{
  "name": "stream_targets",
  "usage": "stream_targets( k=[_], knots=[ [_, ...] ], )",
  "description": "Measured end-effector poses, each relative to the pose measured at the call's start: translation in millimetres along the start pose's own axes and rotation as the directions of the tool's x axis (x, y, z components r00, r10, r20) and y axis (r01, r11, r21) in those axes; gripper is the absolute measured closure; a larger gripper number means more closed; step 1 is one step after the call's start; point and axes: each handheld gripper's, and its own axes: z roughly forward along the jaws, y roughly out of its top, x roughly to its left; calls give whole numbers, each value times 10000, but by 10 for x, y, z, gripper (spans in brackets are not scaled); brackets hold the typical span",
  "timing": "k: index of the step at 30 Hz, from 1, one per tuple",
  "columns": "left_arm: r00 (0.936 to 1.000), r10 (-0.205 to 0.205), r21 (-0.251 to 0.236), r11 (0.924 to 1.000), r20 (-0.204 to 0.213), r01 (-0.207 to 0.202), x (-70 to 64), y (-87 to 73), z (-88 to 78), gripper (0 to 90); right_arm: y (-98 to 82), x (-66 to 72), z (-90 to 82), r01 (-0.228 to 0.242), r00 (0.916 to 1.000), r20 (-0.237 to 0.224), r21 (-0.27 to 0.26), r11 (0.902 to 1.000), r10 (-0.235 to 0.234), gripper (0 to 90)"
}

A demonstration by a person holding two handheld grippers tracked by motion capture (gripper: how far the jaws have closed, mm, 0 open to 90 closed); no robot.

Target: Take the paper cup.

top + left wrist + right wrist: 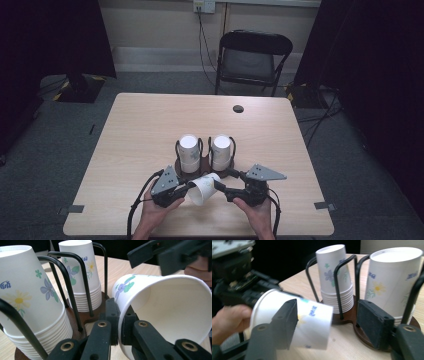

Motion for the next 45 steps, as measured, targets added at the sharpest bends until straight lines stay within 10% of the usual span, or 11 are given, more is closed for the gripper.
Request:
stream_targets(
  k=[14, 27, 37, 45],
  knots=[
    [9943, 374, 1502, 9873, 1002, -523, 87, 210, 98, 876, -8, 145, -3, 1800, 9832, -394, 488, 9824, -1782, 186],
    [9903, 356, 2330, 9702, 1343, -664, 152, 337, 137, 876, -34, 304, 43, 3548, 9349, -483, 1059, 9289, -3515, 144],
    [9857, -251, 3021, 9529, 1669, -269, 183, 466, 196, 877, -90, 435, 138, 4690, 8814, -137, 1456, 8711, -4722, 138],
    [9825, -689, 3299, 9440, 1730, 81, 187, 526, 248, 878, -82, 463, 234, 4886, 8681, 67, 1648, 8568, -4964, 128]
  ],
)
